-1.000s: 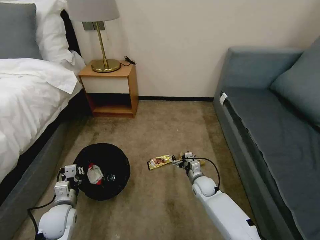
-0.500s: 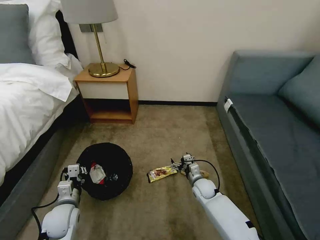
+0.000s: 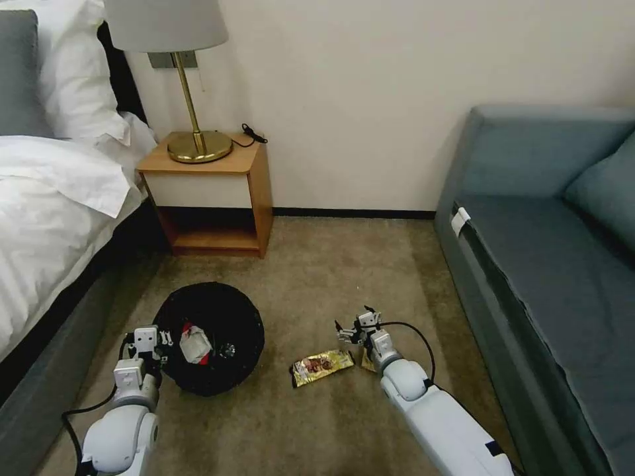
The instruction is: Pick up the trash bin, then pick up the garbage on the floor and place it into the trash bin.
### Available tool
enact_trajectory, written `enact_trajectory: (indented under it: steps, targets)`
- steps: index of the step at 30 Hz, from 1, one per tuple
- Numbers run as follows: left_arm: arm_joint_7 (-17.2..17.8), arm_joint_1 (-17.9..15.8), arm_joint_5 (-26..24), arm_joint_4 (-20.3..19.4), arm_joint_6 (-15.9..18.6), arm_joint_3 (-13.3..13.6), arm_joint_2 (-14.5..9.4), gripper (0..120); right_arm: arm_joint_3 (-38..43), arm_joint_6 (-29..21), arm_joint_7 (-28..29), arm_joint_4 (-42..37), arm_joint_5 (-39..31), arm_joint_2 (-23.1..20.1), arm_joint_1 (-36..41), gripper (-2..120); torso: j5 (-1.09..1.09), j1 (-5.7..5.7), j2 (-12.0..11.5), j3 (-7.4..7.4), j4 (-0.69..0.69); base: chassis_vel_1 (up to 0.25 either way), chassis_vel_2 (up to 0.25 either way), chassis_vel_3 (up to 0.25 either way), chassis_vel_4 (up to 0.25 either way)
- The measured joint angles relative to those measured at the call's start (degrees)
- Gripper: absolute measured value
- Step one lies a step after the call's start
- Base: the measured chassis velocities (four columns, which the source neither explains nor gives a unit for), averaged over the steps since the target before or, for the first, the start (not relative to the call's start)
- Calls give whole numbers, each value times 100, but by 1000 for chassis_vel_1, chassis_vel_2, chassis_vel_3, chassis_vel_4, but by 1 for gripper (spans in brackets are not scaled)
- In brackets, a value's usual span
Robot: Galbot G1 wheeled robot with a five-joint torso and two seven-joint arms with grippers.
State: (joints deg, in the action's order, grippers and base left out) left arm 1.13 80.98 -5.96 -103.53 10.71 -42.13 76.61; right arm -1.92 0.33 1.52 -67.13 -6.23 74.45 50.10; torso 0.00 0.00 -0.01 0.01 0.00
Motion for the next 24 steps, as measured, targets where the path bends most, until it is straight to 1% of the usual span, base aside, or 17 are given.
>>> enact_trajectory:
  steps: [1, 3, 4, 6, 7, 8, 9, 10, 12, 13, 14, 15, 17, 20, 22, 23, 24]
  targets:
    - [-45, -7, 46, 55, -12, -9, -23, 3, -27, 60, -178, 62, 273, -19, -59, 100, 1, 0, 0, 0, 0, -9, 19, 13, -70]
    - [-85, -27, 133, 178, -49, -21, -52, 3, -20, 247, -713, 185, 946, -55, -166, 100, 0, -1, 0, -1, 0, 0, 0, 0, 0]
    - [-85, -27, 133, 178, -49, -21, -52, 3, -20, 247, -713, 185, 946, -55, -166, 100, 0, -1, 0, -1, 0, 0, 0, 0, 0]
    - [-99, -25, 163, 222, -66, -30, -65, 3, -57, 315, -1031, 227, 1329, -101, -219, 100, 0, -1, 0, -1, 0, 0, 0, 0, 0]
    - [-123, -6, 188, 234, -95, -52, -66, 3, -169, 338, -1395, 228, 1768, -186, -275, 100, 0, -1, 0, -2, 0, 0, 0, 0, 0]
    - [-132, 6, 196, 234, -107, -64, -59, 3, -185, 343, -1554, 220, 1909, -211, -291, 100, 0, -1, 0, -1, 0, 0, 0, 0, 0]
    - [-143, 23, 204, 234, -126, -81, -42, 3, -190, 346, -1927, 177, 2163, -251, -323, 100, 0, 0, 0, -1, 0, 0, 0, 0, 0]
    - [-143, 23, 204, 234, -126, -81, -42, 3, -190, 346, -1927, 177, 2163, -251, -323, 100, 0, 0, 0, -1, 0, 0, 0, 0, 0]
    - [-156, 53, 216, 242, -162, -100, -13, 3, -193, 346, -2524, 120, 2426, -301, -396, 100, 1, -1, 0, -1, 0, 0, 0, 0, 0]
    - [-161, 62, 220, 246, -173, -103, -7, 3, -197, 342, -2707, 114, 2465, -317, -423, 100, 1, -1, 0, -1, 1, 0, 0, 0, 0]
    - [-169, 79, 231, 253, -192, -109, 2, 3, -207, 309, -3027, 107, 2500, -350, -475, 100, 1, -1, 0, -1, 0, 0, 0, 0, 0]
    - [-169, 79, 231, 253, -192, -109, 2, 3, -207, 309, -3027, 107, 2500, -350, -475, 100, 1, -1, 0, -1, 0, 0, 0, 0, 0]
    - [-185, 119, 247, 241, -217, -119, 21, 3, -256, 302, -3494, 164, 2538, -404, -617, 100, 1, 0, 0, -1, 0, 0, 0, 0, 0]
    - [-190, 160, 248, 201, -218, -122, 45, 3, -298, 306, -3711, 290, 2534, -419, -744, 100, 0, -1, 0, -1, 0, 0, 0, 0, 0]
    - [-192, 203, 280, 153, -217, -122, 71, 3, -317, 324, -4004, 491, 2475, -419, -875, 100, 1, -1, 0, -1, 0, 0, 0, 0, 0]
    - [-192, 203, 280, 153, -217, -122, 71, 3, -317, 324, -4004, 491, 2475, -419, -875, 100, 1, -1, 0, -1, 0, 0, 0, 0, 0]
    - [-195, 220, 306, 135, -217, -122, 76, 3, -319, 326, -4212, 595, 2424, -418, -946, 100, 1, 0, 0, -1, 0, 0, 0, 0, 0]
